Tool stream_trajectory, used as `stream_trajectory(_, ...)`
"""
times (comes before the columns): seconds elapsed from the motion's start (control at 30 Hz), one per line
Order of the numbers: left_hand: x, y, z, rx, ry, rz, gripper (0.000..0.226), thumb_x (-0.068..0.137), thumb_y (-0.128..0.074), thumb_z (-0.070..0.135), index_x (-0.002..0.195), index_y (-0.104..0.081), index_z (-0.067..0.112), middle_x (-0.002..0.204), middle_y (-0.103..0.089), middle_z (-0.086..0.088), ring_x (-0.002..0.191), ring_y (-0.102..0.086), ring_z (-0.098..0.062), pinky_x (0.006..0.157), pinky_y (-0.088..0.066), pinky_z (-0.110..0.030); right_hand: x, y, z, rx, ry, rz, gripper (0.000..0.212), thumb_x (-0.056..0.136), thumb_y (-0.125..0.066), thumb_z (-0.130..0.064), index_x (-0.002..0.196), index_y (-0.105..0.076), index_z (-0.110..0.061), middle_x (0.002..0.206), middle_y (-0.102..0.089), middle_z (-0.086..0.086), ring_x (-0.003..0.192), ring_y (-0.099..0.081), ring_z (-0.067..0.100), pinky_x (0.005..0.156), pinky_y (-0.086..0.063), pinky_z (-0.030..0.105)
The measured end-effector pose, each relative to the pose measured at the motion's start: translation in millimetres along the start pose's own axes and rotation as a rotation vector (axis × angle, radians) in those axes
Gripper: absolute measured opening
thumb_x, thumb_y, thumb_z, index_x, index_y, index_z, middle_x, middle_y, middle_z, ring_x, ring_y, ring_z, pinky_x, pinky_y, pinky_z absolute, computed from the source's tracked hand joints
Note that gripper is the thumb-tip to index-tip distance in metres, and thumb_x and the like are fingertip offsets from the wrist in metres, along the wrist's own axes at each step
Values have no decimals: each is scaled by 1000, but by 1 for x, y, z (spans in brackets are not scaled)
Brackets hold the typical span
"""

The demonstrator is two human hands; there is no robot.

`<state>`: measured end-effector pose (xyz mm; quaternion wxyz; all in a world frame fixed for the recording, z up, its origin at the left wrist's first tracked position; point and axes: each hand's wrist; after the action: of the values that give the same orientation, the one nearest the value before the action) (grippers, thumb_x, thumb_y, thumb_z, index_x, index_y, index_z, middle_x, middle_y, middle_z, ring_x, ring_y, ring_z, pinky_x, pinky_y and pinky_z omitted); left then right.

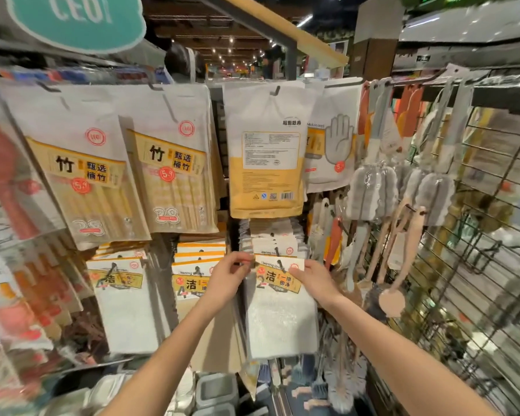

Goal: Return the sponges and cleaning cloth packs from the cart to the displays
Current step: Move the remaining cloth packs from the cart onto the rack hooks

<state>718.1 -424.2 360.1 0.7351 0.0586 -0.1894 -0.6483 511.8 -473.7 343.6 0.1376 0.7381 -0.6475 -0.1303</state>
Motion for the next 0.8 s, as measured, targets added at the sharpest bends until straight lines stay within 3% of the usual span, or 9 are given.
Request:
stream_trajectory(0.13, 0, 5, 0, 28, 29, -13, 22, 93, -50, 5, 104, -64, 20, 108, -65, 2, 100, -62, -15, 83, -50, -27, 35, -11, -8, -122, -40, 131, 17, 89, -61, -24, 85, -69, -10, 80, -69, 3, 70, -62, 17, 56, -42, 27)
stream_trajectory(0.23, 1, 6, 3, 41, 32, -45, 21, 94, -50, 7, 104, -62, 20, 108, -64, 3, 99, -62, -15, 85, -50, -26, 69, -20, -7, -198, -106, 198, 24, 86, -61, -28, 86, -69, -6, 87, -70, 12, 79, -65, 27, 62, -43, 31)
stream_trajectory(0.33, 3, 7, 1, 90, 35, -78, 20, 95, -51, 9, 106, -62, 21, 106, -62, 4, 95, -59, -12, 77, -46, -14, 92, -27, -10, -249, -158, 254, 24, 85, -62, -32, 88, -65, -8, 93, -67, 12, 89, -64, 31, 68, -44, 32)
stream_trajectory(0.43, 0, 10, -1, 98, 42, -78, 20, 95, -51, 10, 110, -62, 19, 107, -61, 3, 96, -59, -11, 75, -44, -10, 101, -30, -10, -303, -177, 258, 23, 86, -62, -34, 81, -57, -12, 88, -62, 11, 86, -62, 31, 66, -42, 33)
stream_trajectory(0.5, -4, 9, 2, 78, 51, -79, 21, 95, -50, 8, 109, -62, 17, 105, -62, 4, 96, -59, -10, 74, -44, -9, 99, -28, -4, -324, -175, 238, 26, 86, -59, -35, 89, -58, -9, 88, -60, 7, 82, -59, 27, 68, -44, 32)
stream_trajectory(0.57, -9, 5, 8, 23, 74, -89, 19, 96, -49, 6, 106, -62, 16, 101, -63, 6, 93, -60, -10, 74, -47, -9, 85, -20, 2, -315, -141, 232, 36, 85, -58, -34, 111, -57, -8, 102, -65, 8, 90, -62, 29, 76, -51, 34)
stream_trajectory(0.67, -15, -6, 15, -67, 129, -95, 19, 96, -49, 6, 103, -64, 15, 102, -67, 1, 93, -65, -18, 87, -53, -31, 42, 1, 7, -264, -70, 165, 45, 90, -57, -27, 131, -44, -12, 116, -63, 10, 94, -62, 27, 73, -49, 32)
stream_trajectory(0.8, -26, -26, 23, -103, 129, -93, 18, 96, -48, 7, 99, -65, 14, 107, -66, -6, 89, -66, -18, 86, -52, -34, -23, 35, 13, -164, -99, 140, 44, 93, -53, -27, 133, -42, -12, 119, -61, 8, 93, -59, 22, 76, -46, 31)
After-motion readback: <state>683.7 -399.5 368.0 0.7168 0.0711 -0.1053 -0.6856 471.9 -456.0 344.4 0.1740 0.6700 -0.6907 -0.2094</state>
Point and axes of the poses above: each hand's wrist, its own x-axis towards the middle knuckle, its own y-axis out of the back of the hand, z = x × y
